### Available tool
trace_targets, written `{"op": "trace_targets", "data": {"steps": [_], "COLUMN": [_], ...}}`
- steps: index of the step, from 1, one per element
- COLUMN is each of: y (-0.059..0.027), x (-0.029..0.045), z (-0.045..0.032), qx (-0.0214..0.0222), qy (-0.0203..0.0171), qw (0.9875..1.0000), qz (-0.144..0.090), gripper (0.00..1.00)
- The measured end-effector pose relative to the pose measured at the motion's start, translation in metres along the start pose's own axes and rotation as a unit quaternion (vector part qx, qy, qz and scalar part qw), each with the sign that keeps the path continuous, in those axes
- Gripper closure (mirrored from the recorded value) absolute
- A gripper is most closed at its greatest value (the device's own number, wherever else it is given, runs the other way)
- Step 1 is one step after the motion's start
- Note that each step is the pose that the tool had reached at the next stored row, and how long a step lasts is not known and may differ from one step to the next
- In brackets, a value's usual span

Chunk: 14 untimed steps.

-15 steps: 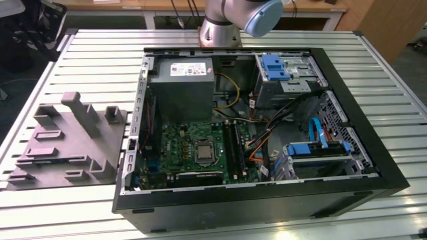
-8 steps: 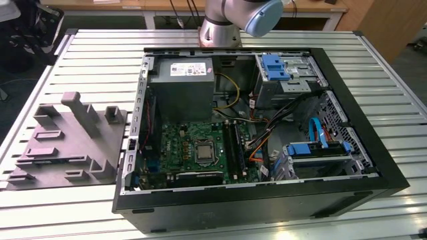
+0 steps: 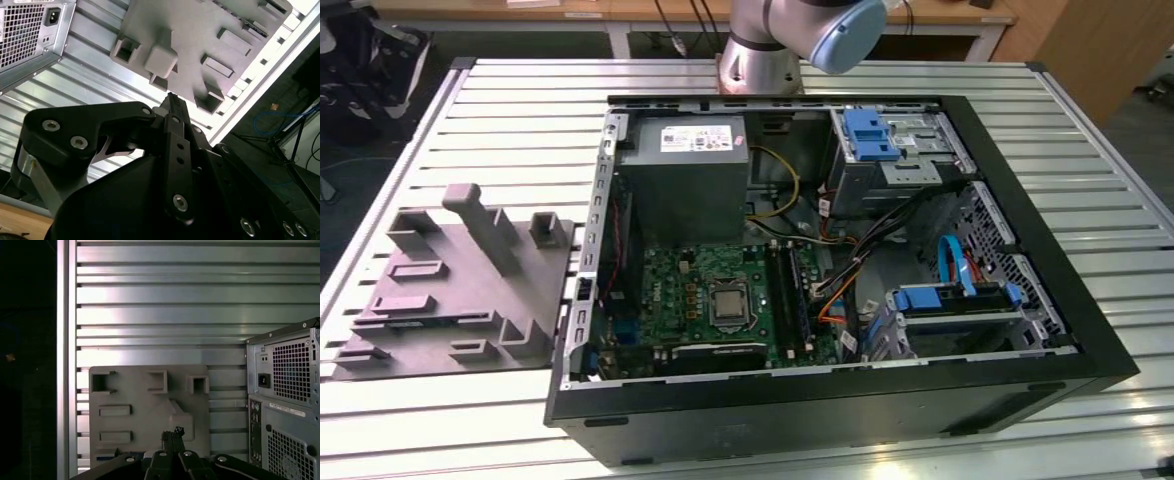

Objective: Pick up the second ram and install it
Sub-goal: 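Reach for the second ram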

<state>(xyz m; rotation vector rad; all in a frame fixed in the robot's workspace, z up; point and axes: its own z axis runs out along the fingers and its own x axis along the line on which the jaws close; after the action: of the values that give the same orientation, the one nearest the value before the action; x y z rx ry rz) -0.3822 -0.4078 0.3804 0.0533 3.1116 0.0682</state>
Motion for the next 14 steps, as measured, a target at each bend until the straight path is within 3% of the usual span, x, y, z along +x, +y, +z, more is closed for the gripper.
{"op": "trace_targets", "data": {"steps": [3,14], "y": [-0.0018,-0.0060], "x": [0.0033,0.0048], "z": [0.0009,0.0042], "qx": [0.0000,0.0003], "qy": [0.0003,0.0003], "qw": [1.0000,1.0000], "qz": [0.000,0.000], "gripper": [0.90,0.90]}}
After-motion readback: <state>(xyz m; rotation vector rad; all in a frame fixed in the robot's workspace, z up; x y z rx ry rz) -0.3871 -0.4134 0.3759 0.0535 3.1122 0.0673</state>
